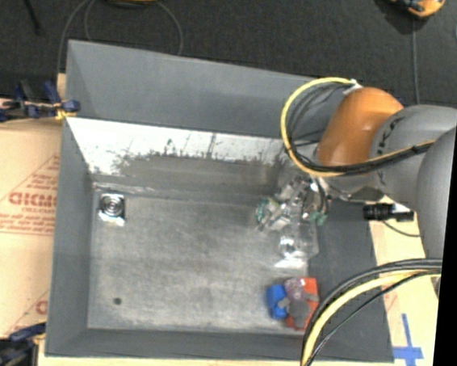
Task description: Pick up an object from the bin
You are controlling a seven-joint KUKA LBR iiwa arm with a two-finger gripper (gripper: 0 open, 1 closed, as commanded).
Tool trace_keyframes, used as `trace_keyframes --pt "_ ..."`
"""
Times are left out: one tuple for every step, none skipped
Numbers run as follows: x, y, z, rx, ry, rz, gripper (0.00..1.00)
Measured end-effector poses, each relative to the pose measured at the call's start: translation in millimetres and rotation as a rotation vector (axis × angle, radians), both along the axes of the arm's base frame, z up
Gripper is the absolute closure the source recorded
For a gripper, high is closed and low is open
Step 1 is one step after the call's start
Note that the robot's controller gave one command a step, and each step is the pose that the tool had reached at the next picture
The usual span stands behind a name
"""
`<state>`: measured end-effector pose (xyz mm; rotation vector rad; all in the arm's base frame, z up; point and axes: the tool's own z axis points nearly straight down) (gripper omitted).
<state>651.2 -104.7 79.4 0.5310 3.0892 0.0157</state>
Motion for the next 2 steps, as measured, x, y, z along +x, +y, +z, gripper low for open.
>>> trace_keyframes --pt "4.0 -2 60 -0.012 -0.002 0.043 1.0" --pt "-12.5 20 130 -0.013 -0.003 0.076 1.0"
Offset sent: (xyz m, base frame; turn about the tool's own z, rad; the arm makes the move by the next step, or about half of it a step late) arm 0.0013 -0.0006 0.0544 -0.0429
